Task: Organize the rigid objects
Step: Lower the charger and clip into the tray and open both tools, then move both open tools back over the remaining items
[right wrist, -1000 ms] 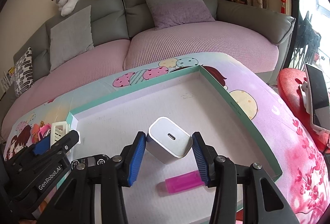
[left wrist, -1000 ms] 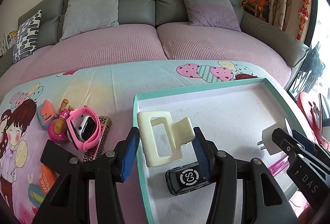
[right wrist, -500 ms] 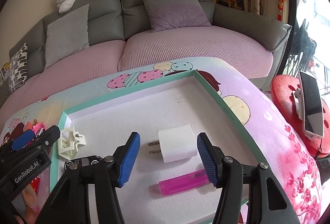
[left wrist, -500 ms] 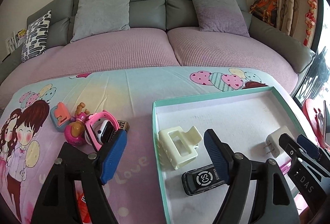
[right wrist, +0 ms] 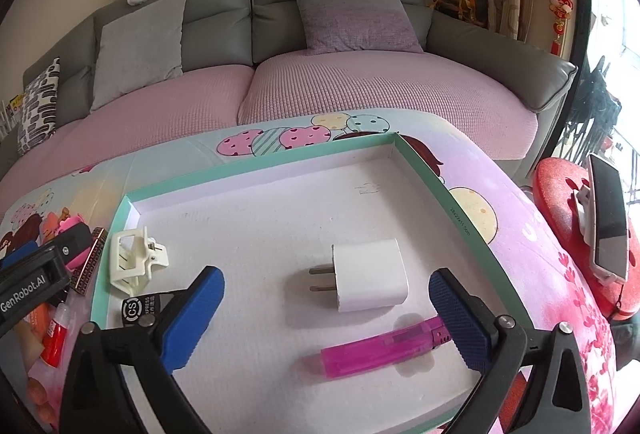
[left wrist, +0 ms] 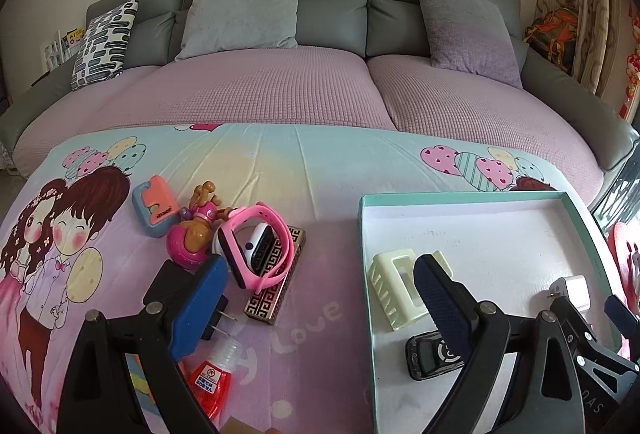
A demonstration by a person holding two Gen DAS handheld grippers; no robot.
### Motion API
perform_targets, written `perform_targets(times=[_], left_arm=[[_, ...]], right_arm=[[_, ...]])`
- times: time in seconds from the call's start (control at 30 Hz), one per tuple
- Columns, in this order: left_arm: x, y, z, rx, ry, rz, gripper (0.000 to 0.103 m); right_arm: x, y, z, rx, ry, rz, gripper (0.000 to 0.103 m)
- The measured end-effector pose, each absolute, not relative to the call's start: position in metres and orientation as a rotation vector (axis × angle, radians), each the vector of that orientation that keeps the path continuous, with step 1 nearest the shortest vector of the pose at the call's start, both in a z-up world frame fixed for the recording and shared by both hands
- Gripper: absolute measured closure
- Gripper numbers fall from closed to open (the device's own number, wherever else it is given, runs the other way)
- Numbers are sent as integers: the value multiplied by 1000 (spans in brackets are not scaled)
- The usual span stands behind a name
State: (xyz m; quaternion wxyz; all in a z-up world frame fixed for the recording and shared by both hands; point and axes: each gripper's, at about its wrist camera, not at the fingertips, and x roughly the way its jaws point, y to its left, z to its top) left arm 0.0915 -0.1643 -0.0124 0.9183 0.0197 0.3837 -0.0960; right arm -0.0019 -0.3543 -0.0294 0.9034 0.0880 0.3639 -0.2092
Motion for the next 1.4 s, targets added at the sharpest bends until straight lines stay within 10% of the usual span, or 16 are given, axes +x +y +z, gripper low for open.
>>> perform_targets(times=[1.4], left_arm=[[65, 4, 47, -106, 626, 74, 3]], right_arm=[[25, -221, 2, 74, 675, -117, 0]])
